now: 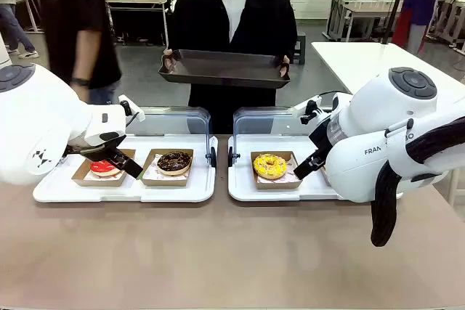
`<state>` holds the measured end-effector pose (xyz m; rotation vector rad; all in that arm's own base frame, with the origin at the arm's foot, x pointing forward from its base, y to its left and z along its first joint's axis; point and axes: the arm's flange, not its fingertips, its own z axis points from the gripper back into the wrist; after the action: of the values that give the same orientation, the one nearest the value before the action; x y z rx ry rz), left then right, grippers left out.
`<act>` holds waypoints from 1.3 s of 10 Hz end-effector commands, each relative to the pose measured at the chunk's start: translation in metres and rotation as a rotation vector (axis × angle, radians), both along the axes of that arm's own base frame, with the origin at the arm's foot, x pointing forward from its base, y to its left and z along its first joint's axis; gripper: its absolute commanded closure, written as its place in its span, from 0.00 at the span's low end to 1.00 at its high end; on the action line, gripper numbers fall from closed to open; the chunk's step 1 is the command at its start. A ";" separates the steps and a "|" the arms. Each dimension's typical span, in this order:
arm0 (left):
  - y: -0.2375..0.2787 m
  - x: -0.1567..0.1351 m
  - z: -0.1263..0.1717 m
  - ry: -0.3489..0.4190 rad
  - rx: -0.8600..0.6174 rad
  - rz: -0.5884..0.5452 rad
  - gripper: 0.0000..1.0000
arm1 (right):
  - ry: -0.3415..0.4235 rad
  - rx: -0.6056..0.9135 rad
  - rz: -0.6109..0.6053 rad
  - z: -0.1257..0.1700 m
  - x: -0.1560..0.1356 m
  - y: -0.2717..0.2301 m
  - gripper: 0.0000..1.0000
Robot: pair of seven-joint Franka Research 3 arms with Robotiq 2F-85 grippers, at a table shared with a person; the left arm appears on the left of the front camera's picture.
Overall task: Provide the desired donut to the person.
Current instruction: Pick up and lift the Paper togo box containing the Donut pointed at by the person.
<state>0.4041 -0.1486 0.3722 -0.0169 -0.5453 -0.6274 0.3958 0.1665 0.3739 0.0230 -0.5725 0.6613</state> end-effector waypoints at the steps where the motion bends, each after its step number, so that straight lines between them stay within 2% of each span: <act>1: 0.000 0.000 0.000 0.000 0.000 0.000 0.00 | 0.000 0.000 0.000 0.000 0.000 0.000 0.00; 13: 0.000 0.000 0.000 0.000 0.000 0.000 0.00 | 0.000 0.000 0.000 0.000 0.000 0.000 0.00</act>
<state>0.4041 -0.1486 0.3722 -0.0169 -0.5453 -0.6275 0.3958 0.1664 0.3739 0.0229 -0.5725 0.6609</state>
